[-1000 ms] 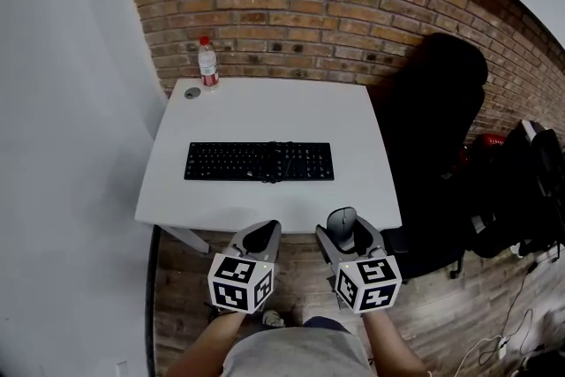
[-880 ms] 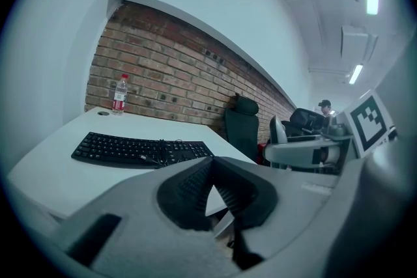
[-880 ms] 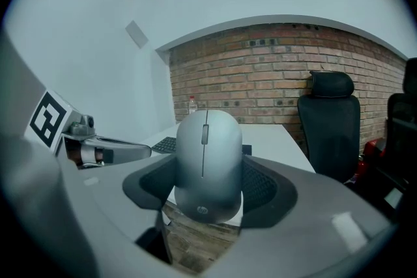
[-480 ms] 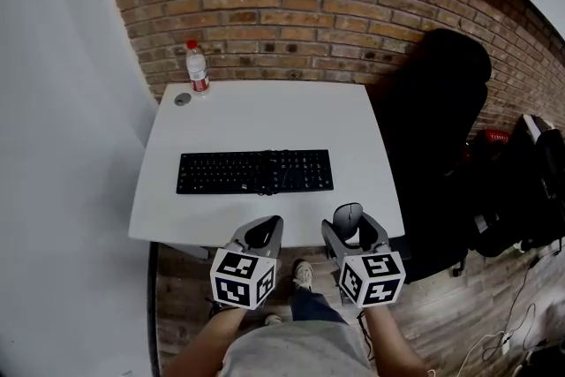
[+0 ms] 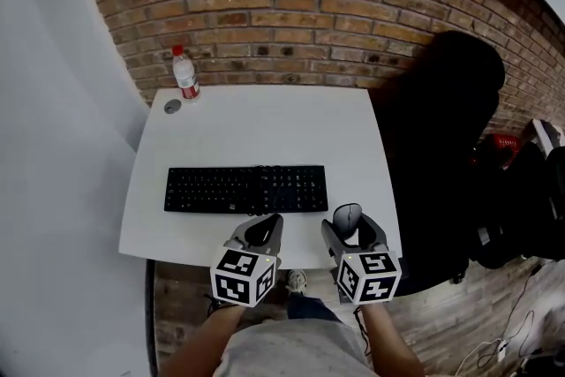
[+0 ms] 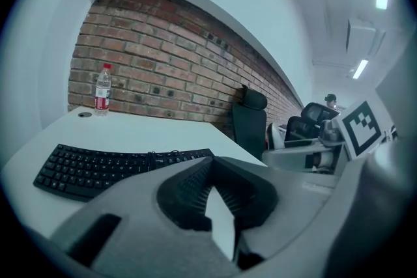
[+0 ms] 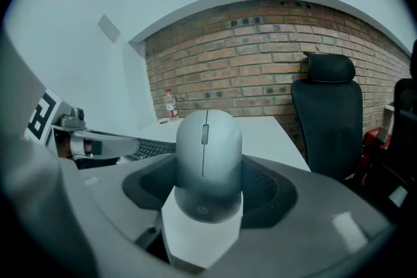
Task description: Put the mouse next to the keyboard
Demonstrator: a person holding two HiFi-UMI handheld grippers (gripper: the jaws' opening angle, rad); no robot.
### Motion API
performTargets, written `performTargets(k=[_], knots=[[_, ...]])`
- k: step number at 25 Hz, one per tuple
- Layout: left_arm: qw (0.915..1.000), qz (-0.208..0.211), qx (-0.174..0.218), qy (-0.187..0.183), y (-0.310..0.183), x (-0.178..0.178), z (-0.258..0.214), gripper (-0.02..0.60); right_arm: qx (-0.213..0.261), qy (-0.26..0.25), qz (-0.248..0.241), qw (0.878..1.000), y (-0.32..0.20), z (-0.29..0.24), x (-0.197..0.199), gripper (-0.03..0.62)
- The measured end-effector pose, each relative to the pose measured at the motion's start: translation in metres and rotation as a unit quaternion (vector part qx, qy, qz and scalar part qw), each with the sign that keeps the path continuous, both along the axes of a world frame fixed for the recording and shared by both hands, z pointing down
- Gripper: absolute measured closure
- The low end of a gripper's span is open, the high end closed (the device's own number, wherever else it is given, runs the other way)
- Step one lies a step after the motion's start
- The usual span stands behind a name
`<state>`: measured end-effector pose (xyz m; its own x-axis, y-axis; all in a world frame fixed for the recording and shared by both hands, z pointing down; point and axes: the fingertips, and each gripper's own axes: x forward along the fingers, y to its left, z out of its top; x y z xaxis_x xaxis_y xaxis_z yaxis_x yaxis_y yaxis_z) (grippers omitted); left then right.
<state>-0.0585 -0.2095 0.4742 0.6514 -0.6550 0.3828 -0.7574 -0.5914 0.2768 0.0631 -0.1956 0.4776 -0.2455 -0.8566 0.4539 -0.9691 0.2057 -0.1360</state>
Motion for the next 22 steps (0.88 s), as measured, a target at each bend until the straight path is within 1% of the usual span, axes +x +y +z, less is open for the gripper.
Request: performTargets(k=[7, 14, 22], knots=[[0.9998, -0.008, -0.014, -0.009, -0.034, 0.022, 0.012, 0.595, -0.04, 0.001, 0.004, 0.999, -0.037, 0.033, 0.03, 0.292], [0.9992, -0.024, -0.026, -0.015, -0.063, 0.029, 0.019, 0.595, -0.076, 0.002, 0.014, 0.997, -0.072, 0.059, 0.053, 0.292], [0.9989, -0.022, -0.037, -0.022, -0.084, 0.047, 0.029, 0.595, -0.11, -0.004, 0.029, 0.994, -0.092, 0.088, 0.073, 0.292]])
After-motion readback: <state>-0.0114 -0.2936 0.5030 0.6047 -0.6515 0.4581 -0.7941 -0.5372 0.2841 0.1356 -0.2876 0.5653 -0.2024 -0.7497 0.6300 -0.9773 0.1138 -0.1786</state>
